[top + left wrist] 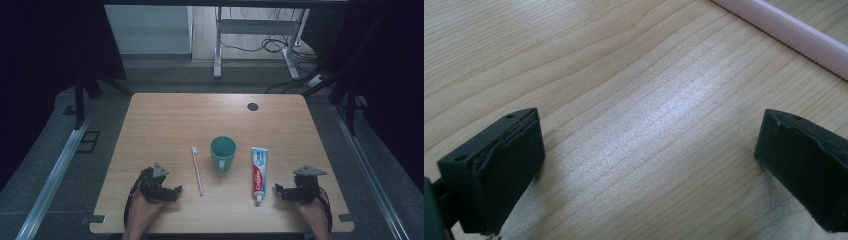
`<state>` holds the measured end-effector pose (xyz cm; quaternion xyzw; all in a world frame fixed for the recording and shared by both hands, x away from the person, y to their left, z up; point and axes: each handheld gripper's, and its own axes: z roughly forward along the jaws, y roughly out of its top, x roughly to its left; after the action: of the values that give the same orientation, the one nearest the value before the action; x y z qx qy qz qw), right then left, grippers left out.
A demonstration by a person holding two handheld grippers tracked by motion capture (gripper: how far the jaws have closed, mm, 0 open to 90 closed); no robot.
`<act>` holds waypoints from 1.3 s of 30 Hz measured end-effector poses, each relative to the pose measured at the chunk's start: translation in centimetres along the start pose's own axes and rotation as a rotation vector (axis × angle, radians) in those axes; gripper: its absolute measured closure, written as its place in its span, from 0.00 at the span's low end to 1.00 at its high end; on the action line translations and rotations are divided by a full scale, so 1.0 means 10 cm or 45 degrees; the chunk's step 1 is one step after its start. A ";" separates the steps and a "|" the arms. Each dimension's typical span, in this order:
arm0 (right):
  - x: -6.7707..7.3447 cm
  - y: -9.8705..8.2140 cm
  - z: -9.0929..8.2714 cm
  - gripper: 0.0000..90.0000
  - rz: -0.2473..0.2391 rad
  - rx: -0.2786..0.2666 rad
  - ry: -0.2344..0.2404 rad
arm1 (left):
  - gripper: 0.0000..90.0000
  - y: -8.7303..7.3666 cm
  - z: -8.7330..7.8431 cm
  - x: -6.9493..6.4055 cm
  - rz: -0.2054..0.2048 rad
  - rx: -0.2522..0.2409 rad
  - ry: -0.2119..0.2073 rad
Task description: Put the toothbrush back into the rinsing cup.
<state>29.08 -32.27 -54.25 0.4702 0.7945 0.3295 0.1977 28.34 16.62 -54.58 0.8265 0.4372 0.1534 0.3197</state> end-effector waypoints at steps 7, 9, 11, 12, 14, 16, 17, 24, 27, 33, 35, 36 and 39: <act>0.00 0.00 0.00 0.03 0.003 -0.001 -0.003 | 0.00 0.00 0.00 0.00 0.001 0.000 0.000; 0.00 0.00 0.00 0.03 0.004 -0.001 -0.003 | 0.00 0.00 0.00 0.00 0.001 -0.001 0.002; 0.00 0.00 0.00 0.03 0.005 -0.001 -0.006 | 0.00 0.00 0.00 0.00 -0.001 -0.002 0.004; 0.00 0.00 0.00 0.03 0.005 -0.001 -0.006 | 0.00 0.01 0.00 0.00 -0.001 -0.002 0.005; 0.00 0.00 0.00 0.03 0.006 -0.002 -0.006 | 0.00 0.01 0.00 0.00 -0.001 -0.002 0.006; 0.00 0.00 0.00 0.03 0.006 -0.001 -0.006 | 0.00 0.01 0.00 0.00 -0.001 -0.002 0.006; 0.00 0.00 0.00 0.03 0.006 -0.002 -0.006 | 0.00 0.01 0.00 0.00 0.000 -0.002 0.006; 0.00 0.00 0.00 0.03 0.007 -0.002 -0.006 | 0.03 0.01 -0.01 0.00 0.004 -0.003 -0.002; 0.00 0.00 0.00 0.03 0.006 -0.002 -0.006 | 0.07 0.02 -0.02 0.01 0.007 -0.004 -0.006; 0.00 0.00 0.00 0.03 0.006 -0.001 -0.006 | 0.15 0.03 -0.05 0.01 0.012 -0.030 -0.022; 0.00 0.00 0.00 0.03 0.006 -0.001 -0.006 | 0.15 0.04 -0.07 0.01 0.008 -0.042 -0.034; 0.00 0.00 0.00 0.03 0.006 -0.001 -0.006 | 0.16 0.04 -0.08 0.01 0.008 -0.044 -0.041; 0.00 0.00 0.00 0.03 0.007 -0.001 -0.006 | 0.24 0.05 -0.09 0.00 0.011 -0.056 -0.055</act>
<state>29.07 -32.25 -54.24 0.4730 0.7926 0.3292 0.1990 28.18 16.76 -53.54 0.8243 0.4230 0.1465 0.3465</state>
